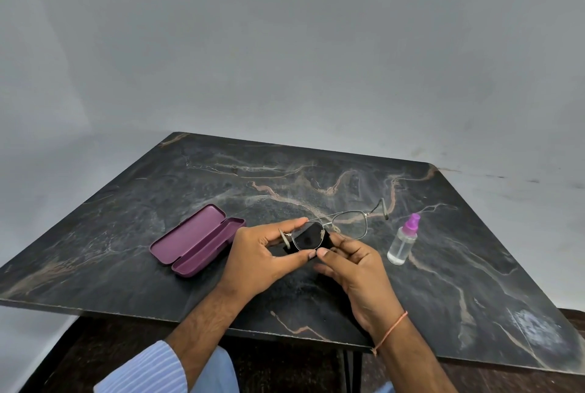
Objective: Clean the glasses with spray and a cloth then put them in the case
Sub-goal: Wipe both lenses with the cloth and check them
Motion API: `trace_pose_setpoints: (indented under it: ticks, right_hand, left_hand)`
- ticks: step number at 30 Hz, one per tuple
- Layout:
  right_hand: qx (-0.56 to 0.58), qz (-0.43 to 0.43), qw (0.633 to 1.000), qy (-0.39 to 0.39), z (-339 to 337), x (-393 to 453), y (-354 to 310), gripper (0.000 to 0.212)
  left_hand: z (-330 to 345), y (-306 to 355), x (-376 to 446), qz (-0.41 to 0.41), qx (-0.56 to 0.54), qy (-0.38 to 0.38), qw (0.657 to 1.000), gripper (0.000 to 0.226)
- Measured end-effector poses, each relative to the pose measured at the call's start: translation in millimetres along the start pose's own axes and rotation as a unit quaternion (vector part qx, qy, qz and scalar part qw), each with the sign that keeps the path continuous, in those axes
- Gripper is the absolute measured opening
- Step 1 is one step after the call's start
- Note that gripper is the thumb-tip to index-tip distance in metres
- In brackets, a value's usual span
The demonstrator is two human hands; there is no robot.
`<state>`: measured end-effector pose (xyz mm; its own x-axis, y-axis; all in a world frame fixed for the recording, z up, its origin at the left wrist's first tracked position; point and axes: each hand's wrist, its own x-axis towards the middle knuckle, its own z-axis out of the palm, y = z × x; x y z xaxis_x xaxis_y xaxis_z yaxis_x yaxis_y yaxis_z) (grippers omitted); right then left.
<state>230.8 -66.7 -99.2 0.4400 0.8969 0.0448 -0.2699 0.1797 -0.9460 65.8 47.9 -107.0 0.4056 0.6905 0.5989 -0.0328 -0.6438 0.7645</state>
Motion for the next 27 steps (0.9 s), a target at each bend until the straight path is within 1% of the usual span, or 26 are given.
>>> trace_pose_setpoints:
  ticks: [3,5,6,7,8,10,13,16,18,21,23,27]
  right_hand:
    - [-0.007,-0.012,1.000,0.008,-1.1,1.2,1.7,0.021]
    - [0.015,-0.014,0.999,0.029,-2.2,1.8,1.2,0.015]
    - [0.033,-0.016,0.999,0.037,-3.0,2.3,0.8,0.016]
    - [0.044,-0.015,0.998,0.041,-4.1,3.1,1.0,0.021]
    - [0.049,-0.009,0.998,0.036,-4.4,3.5,0.6,0.024]
    - [0.039,0.000,0.999,0.009,-3.7,3.8,0.3,0.022]
    - [-0.004,0.018,1.000,-0.006,-1.4,3.3,2.6,0.016]
    - [-0.044,0.009,0.999,-0.020,-0.8,1.6,2.4,0.020]
    - [-0.027,0.001,1.000,-0.015,-0.6,0.5,1.3,0.022]
    - [0.031,0.003,0.999,0.011,-0.2,1.1,-0.1,0.021]
    - [0.033,0.007,0.999,-0.001,1.0,1.6,-0.2,0.021]
    - [0.007,0.023,0.999,-0.031,2.3,2.2,-0.8,0.020]
  left_hand:
    - [0.5,-1.6,-0.2,-0.011,-0.006,-0.008,1.000,0.059]
    - [0.8,-2.2,-0.5,-0.021,-0.007,-0.010,1.000,0.060]
    - [1.0,-2.4,-0.6,-0.024,-0.010,-0.010,1.000,0.060]
    - [1.0,-2.1,-0.6,-0.028,-0.012,-0.012,0.999,0.060]
    - [1.1,-1.3,-0.7,-0.030,-0.013,-0.016,0.999,0.060]
    - [0.9,0.9,-0.6,-0.023,-0.016,-0.029,0.999,0.059]
    - [0.6,2.1,-0.2,-0.017,-0.019,-0.032,0.999,0.058]
    - [1.0,-1.9,0.3,-0.024,-0.028,-0.027,0.999,0.057]
    - [1.3,-2.8,0.2,-0.037,-0.046,-0.027,0.998,0.058]
    - [0.6,-2.8,1.0,-0.043,-0.059,-0.039,0.997,0.057]
    - [0.8,-1.9,0.9,-0.040,-0.057,-0.048,0.996,0.055]
    - [0.6,0.2,0.9,-0.033,-0.049,-0.043,0.997,0.056]
